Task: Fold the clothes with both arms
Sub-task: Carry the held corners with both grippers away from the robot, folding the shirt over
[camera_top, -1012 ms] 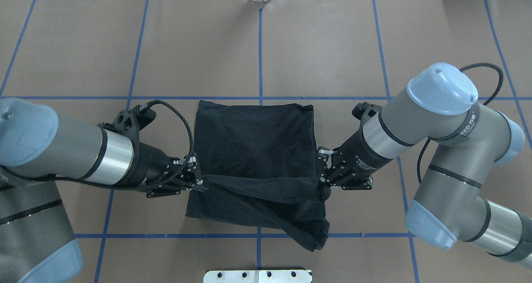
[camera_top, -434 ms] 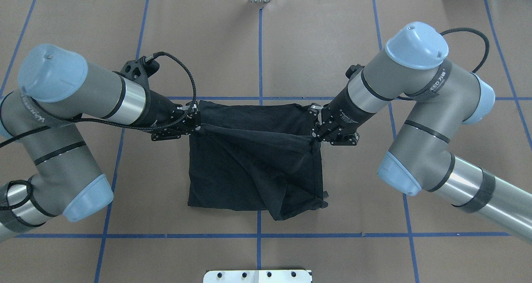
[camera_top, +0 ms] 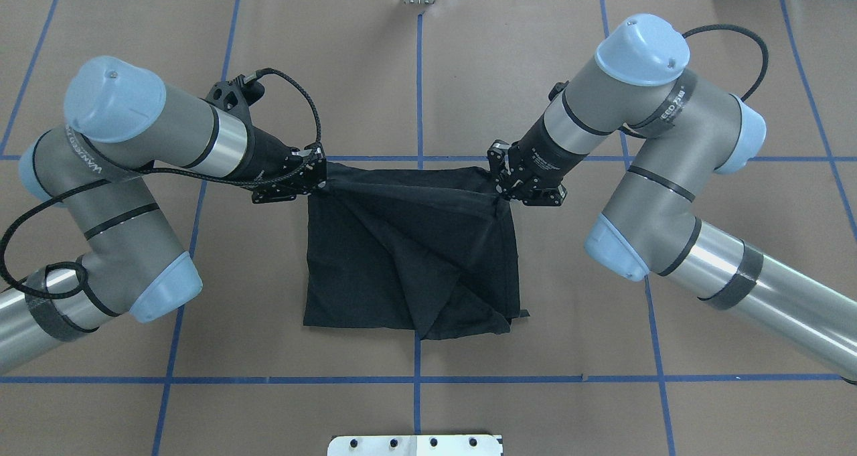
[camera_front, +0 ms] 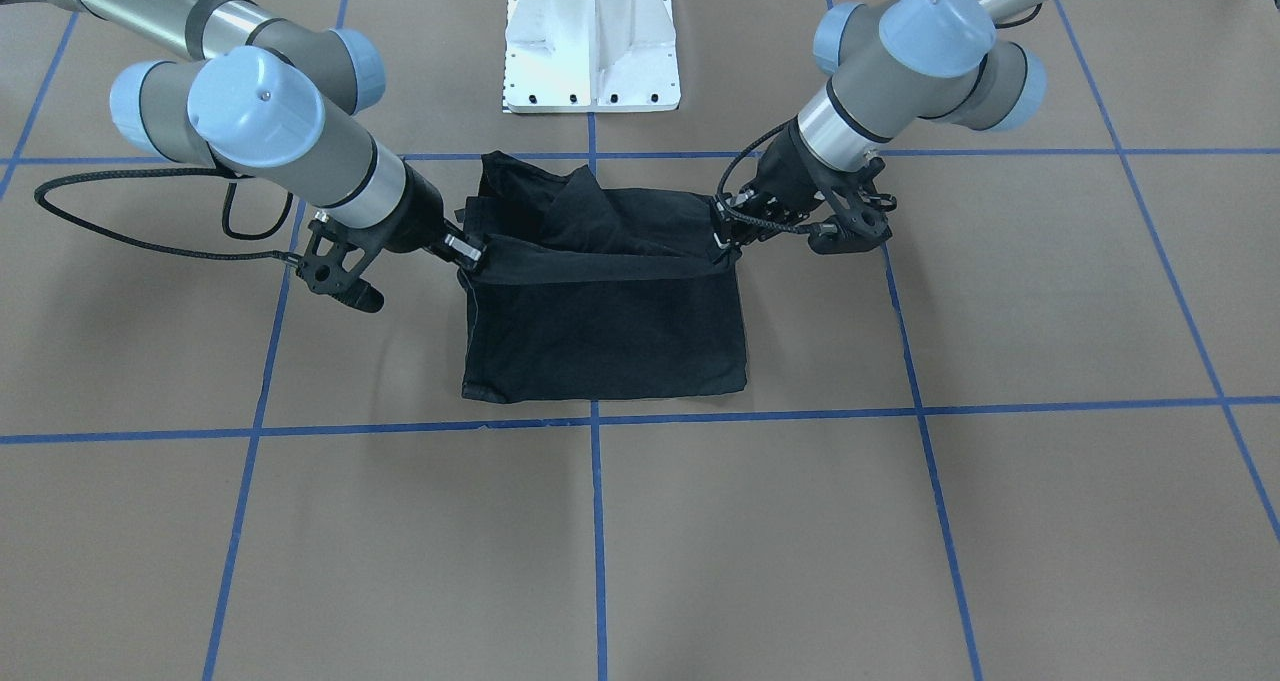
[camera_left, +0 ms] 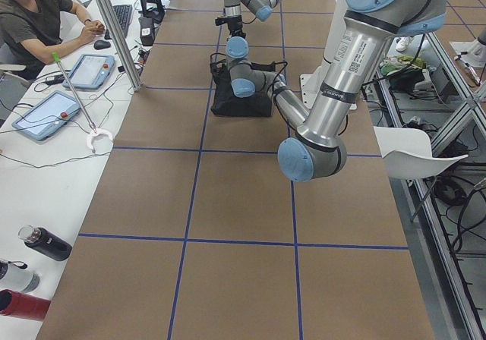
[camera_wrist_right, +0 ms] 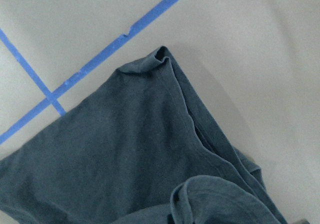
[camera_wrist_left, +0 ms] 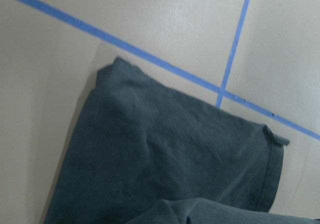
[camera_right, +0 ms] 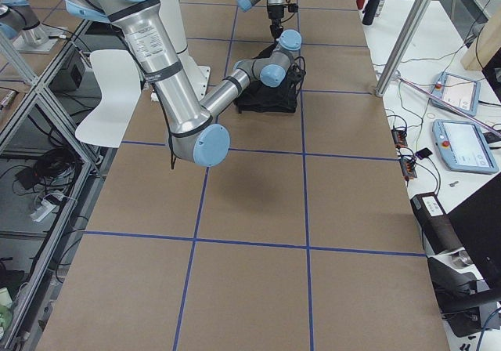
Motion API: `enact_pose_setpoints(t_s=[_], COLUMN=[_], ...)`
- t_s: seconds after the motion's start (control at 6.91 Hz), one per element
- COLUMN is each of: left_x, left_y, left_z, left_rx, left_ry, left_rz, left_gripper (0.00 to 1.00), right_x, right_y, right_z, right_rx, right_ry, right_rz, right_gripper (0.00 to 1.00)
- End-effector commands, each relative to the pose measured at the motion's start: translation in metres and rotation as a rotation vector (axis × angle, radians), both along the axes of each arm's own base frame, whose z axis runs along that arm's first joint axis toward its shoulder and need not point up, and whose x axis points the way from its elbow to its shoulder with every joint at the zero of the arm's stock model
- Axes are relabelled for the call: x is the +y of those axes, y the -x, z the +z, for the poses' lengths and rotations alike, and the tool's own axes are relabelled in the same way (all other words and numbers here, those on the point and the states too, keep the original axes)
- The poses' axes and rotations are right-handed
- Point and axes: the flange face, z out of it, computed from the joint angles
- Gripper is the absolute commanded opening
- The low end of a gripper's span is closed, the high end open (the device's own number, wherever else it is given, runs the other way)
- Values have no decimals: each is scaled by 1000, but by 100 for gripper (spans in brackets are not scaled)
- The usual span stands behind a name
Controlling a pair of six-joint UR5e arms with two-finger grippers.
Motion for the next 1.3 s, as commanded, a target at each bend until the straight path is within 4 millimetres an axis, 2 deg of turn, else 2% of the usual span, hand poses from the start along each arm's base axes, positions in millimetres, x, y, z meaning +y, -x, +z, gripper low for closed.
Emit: enact_pose_setpoints(t_s=[0.0, 0.29, 0.58, 0.72, 0.87, 1.01, 1.16], left_x=[-19, -22, -36, -40, -40, -40, -51], left_y=[4, 2, -16, -19, -19, -19, -7], left_z=[8, 8, 13, 14, 13, 6, 2], left_rx=[-6, -9, -29, -27, -21, -12, -6], left_ry=[-7, -3, 15, 15, 14, 9, 11], left_rz=[-24, -26, -23, -25, -26, -29, -55], left_gripper=[0, 0, 0, 0, 31, 99, 99], right_x=[-22, -28, -31, -37, -50, -55, -66], right_y=[-1, -9, -6, 0, 10, 9, -4], right_z=[-2, -2, 3, 5, -5, -7, -6], right_rx=[12, 11, 21, 29, 40, 43, 43], right_ry=[4, -7, 1, 6, -1, -1, 2], right_rz=[30, 40, 39, 41, 58, 69, 92], right_gripper=[0, 0, 0, 23, 99, 100, 100])
